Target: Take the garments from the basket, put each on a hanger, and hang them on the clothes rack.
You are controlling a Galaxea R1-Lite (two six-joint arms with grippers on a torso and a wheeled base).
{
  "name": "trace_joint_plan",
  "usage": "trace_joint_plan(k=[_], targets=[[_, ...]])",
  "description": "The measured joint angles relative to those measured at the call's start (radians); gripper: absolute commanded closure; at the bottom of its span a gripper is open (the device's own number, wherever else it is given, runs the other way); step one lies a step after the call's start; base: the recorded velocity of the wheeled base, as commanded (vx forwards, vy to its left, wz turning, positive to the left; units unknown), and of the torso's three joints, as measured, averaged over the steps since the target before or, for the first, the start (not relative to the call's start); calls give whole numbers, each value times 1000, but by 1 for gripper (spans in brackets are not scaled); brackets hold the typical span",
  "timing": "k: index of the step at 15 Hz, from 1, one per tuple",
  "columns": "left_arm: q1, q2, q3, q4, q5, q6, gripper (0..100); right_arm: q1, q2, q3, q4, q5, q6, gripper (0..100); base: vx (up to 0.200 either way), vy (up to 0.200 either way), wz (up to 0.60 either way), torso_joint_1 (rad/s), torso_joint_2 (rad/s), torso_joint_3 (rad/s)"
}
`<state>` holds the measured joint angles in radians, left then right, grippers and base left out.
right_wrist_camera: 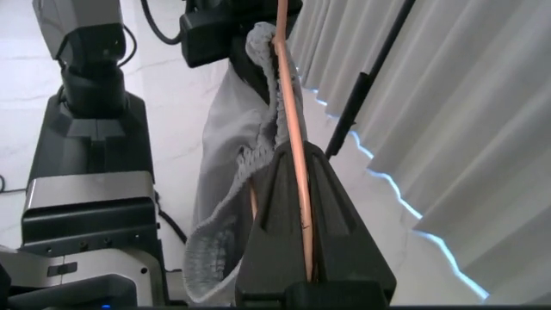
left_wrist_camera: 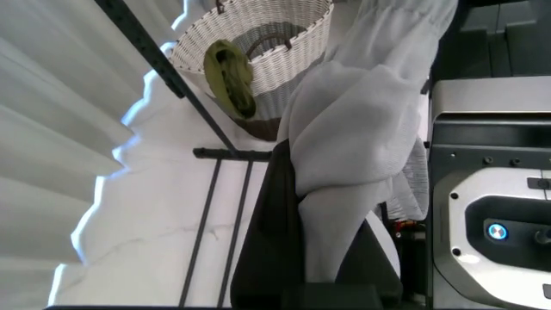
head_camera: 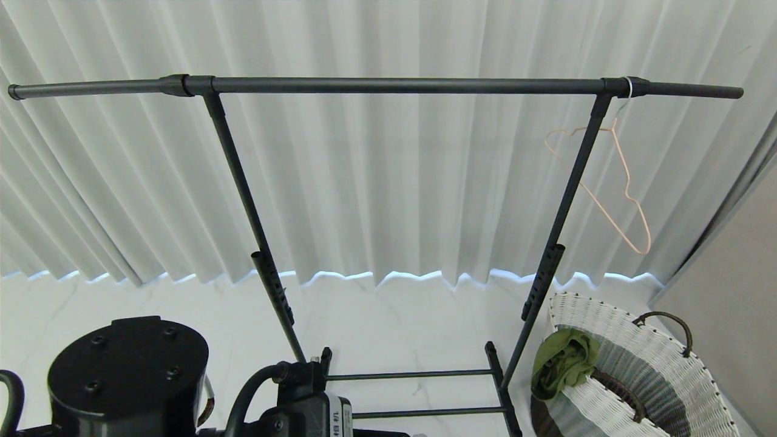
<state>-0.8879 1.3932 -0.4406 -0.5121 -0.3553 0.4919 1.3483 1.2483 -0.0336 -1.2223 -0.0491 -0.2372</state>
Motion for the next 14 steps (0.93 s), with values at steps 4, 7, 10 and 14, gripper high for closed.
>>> trace_joint_plan(k=[4, 7, 10, 14], targets=[[4, 0, 3, 1, 40, -3, 100, 0, -1, 1, -8, 0, -5, 0, 0, 0, 0, 0, 0, 0], [5, 0, 6, -2, 131, -3, 100, -5, -3, 1, -3, -65, -5, 0, 0, 0, 0, 0, 0, 0], [4, -2, 11, -3, 238, -7, 100, -11, -1, 1, -2, -137, 16, 0, 0, 0, 0, 0, 0, 0], [5, -1, 5, -4, 349, -71, 100, -39, 37, -6, 0, -141, 71, 0, 0, 0, 0, 0, 0, 0]])
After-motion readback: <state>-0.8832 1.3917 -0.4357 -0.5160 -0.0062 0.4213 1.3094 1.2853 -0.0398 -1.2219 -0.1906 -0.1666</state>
